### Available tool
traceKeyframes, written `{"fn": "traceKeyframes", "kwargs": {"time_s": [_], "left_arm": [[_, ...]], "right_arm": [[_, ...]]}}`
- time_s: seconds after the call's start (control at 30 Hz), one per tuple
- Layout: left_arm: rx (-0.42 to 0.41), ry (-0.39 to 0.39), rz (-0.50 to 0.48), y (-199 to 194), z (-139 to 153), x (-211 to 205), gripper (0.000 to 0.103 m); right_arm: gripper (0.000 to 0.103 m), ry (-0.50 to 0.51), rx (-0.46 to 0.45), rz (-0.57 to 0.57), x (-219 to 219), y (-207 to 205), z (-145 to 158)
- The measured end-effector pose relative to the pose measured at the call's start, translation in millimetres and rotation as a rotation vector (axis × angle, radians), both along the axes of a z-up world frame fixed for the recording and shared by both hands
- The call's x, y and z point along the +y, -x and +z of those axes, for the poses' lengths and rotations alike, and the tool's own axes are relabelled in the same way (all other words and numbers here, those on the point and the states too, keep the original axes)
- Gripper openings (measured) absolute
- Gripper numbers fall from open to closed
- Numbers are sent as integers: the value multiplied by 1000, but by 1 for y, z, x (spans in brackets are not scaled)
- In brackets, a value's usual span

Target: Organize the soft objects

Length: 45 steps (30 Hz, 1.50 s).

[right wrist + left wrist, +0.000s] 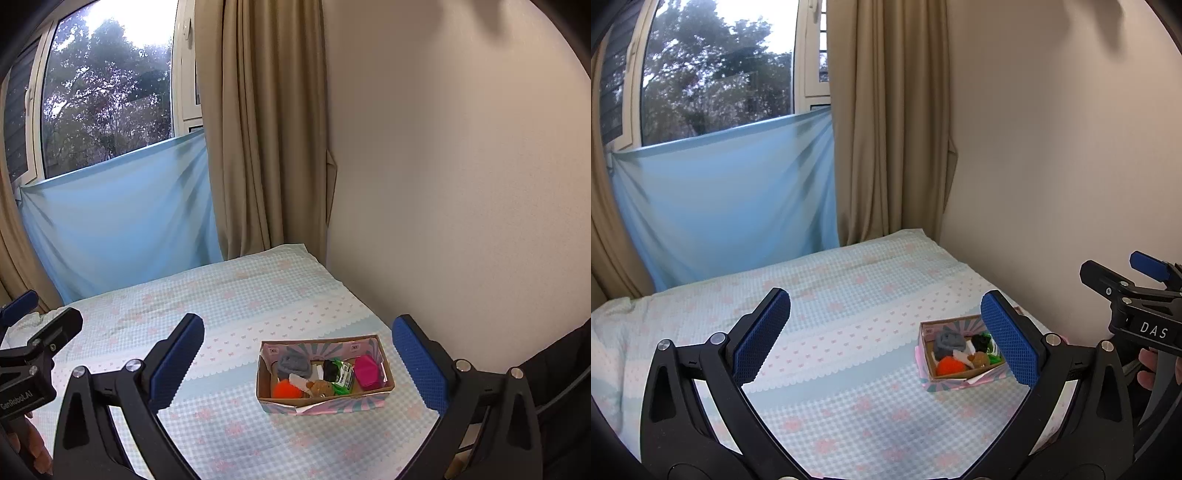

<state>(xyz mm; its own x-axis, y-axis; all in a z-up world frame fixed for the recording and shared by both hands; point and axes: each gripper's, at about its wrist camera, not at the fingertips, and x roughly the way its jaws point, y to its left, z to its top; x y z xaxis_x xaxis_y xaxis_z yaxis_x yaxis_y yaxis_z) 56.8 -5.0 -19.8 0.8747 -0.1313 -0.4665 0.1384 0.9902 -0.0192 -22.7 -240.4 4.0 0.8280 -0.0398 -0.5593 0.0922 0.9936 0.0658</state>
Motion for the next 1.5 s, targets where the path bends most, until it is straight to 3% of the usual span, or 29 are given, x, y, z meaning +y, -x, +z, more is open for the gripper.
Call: {"fn": "traceKeyframes", "kwargs": {"time_s": [1.5], "left_arm": [[1,2,7,-15,-5,-3,103]], "right_arm": [[101,-3,-38,-24,-5,-14,5]]}}
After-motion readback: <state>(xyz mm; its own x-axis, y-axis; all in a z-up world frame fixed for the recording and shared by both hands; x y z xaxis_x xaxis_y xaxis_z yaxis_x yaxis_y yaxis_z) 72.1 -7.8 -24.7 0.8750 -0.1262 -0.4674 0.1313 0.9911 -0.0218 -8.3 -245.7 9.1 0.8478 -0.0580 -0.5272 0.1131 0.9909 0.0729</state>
